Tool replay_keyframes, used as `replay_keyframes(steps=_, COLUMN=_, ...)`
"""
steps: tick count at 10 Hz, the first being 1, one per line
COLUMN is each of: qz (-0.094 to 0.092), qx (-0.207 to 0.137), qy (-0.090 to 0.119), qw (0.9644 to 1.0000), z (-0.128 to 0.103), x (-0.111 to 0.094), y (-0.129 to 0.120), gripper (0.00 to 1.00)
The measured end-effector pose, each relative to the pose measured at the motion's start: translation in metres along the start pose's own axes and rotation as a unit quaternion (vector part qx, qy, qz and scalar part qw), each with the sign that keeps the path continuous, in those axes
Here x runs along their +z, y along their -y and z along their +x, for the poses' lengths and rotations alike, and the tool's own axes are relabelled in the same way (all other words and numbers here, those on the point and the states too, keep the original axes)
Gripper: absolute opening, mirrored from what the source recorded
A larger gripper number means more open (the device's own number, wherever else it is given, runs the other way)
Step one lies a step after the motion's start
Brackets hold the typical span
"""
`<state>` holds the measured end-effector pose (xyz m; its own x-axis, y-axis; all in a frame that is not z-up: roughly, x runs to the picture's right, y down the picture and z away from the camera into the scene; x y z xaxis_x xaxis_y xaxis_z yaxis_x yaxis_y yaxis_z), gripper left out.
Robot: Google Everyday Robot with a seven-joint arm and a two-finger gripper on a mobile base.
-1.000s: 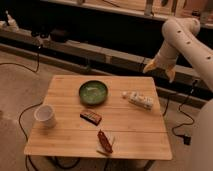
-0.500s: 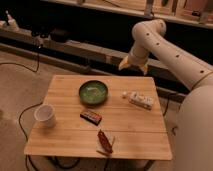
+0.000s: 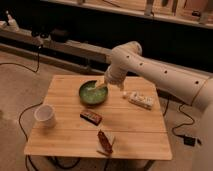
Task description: Move the arm in a circular motion
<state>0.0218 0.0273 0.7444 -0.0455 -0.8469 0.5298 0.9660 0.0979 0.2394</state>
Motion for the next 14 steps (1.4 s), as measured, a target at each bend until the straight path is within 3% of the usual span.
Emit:
replay_keyframes(steps=2, qz=-0.010, qx=0.001, qy=0.045, qw=0.9989, z=-0.050, x=-0.010, y=-0.002, gripper=0.80)
replay_keyframes(steps=4, qz=-0.035, qx=0.017, qy=0.072, qw=0.9966, z=-0.087, x=-0.032, y=-0.026, gripper=0.80)
replay_keyframes(steps=6, qz=-0.054, qx=0.053, qy=0.081, qw=0.9938, z=-0.107, x=-0.053, y=-0.061, gripper=0.80)
replay_keyframes(steps=7, qz=-0.053, qx=0.086, qy=0.083, qw=0.9915, z=-0.115, x=-0.064, y=-0.084, gripper=0.80)
replay_keyframes(steps=8, qz=-0.046, qx=0.105, qy=0.081, qw=0.9902, z=-0.115, x=-0.070, y=-0.095, gripper=0.80)
replay_keyframes(steps=10, qz=-0.011, qx=0.184, qy=0.058, qw=0.9812, z=-0.103, x=-0.095, y=-0.150, gripper=0.80)
replay_keyframes(steps=12, qz=-0.008, qx=0.237, qy=0.027, qw=0.9712, z=-0.077, x=-0.120, y=-0.206, gripper=0.80)
replay_keyframes(steps=14, qz=-0.020, qx=0.279, qy=-0.006, qw=0.9602, z=-0.047, x=-0.148, y=-0.260, gripper=0.80)
